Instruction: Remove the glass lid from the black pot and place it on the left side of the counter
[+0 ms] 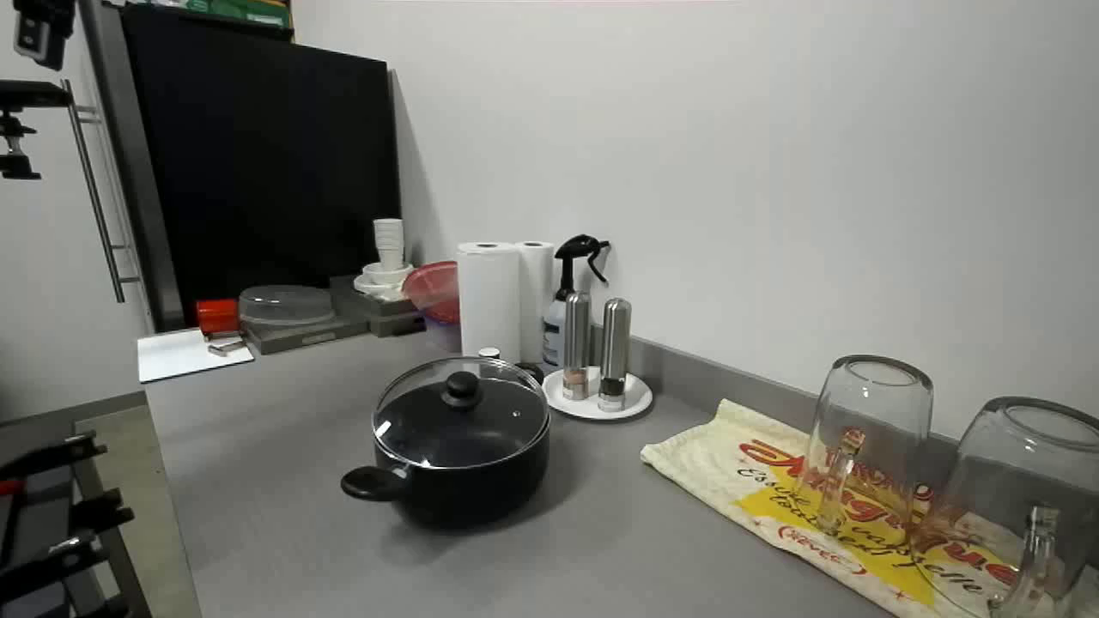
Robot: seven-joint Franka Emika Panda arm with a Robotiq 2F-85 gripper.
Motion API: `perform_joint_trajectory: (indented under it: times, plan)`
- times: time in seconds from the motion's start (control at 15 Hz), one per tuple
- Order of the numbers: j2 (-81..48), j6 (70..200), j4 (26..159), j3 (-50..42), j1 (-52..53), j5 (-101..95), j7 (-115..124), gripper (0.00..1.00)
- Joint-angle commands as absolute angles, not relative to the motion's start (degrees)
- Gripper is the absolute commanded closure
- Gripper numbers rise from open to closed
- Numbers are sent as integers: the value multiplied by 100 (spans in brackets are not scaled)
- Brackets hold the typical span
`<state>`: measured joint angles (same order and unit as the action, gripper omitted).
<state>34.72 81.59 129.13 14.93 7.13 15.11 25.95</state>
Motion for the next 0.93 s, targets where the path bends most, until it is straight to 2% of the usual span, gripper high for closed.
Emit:
perform_joint_trajectory:
  times: [0.0, 0.47, 0.87]
  plan:
    - [3477, 8140, 12899, 1542, 643, 1531, 2565, 0]
    - [3439, 8134, 12797, 1538, 588, 1382, 2571, 0]
    - [2690, 8315, 11537, 1310, -50, -22, 2525, 0]
